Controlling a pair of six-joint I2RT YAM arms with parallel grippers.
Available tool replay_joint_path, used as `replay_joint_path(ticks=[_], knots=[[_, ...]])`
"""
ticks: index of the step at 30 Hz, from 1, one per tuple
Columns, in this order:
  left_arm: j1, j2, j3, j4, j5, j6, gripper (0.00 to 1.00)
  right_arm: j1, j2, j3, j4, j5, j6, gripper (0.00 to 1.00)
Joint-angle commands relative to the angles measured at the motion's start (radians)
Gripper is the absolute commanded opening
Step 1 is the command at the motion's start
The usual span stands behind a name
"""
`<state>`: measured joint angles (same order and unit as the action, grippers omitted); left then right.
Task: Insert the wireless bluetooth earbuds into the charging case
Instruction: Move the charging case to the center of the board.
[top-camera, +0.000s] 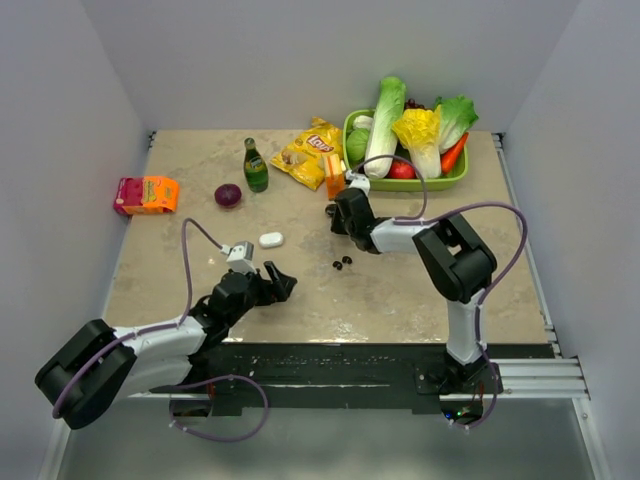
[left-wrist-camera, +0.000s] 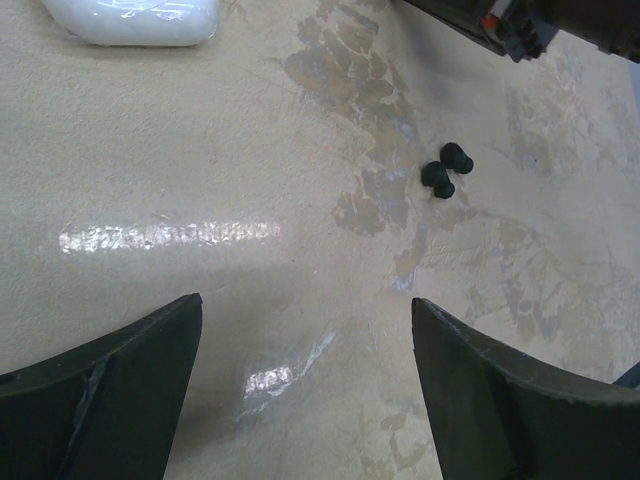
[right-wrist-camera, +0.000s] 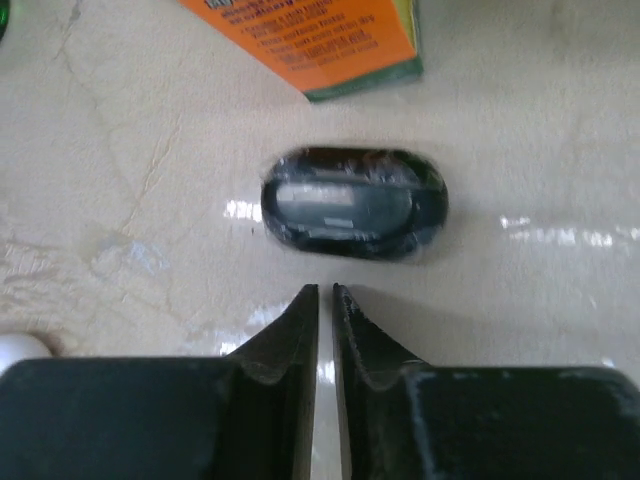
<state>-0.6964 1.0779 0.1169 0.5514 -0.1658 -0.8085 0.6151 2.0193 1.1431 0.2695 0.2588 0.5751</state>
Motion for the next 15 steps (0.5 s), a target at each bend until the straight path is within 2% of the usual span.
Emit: replay_joint_path(ticks=[1, 3, 6, 11, 15], knots=[[-0.005, 0.023, 0.075, -0.048, -0.047, 0.029, 0.92, 0.003, -0.199, -0.081, -0.001, -0.027, -0.008, 0.21], [-0.005, 0.056, 0.139, -0.118, -0.073, 0.055, 0.97, 0.002, -0.282, -0.130, -0.021, -0.030, -0.015, 0.34], [-0.012, 0.088, 0.231, -0.186, -0.121, 0.090, 1.00, 0.006, -0.450, -0.190, -0.064, -0.038, -0.040, 0.44], [-0.034, 0.187, 0.375, -0.196, -0.161, 0.109, 1.00, 0.035, -0.671, -0.264, -0.159, -0.027, -0.099, 0.46], [-0.045, 0.313, 0.490, -0.213, -0.260, 0.052, 1.00, 0.061, -0.864, -0.348, -0.219, 0.007, -0.118, 0.47]])
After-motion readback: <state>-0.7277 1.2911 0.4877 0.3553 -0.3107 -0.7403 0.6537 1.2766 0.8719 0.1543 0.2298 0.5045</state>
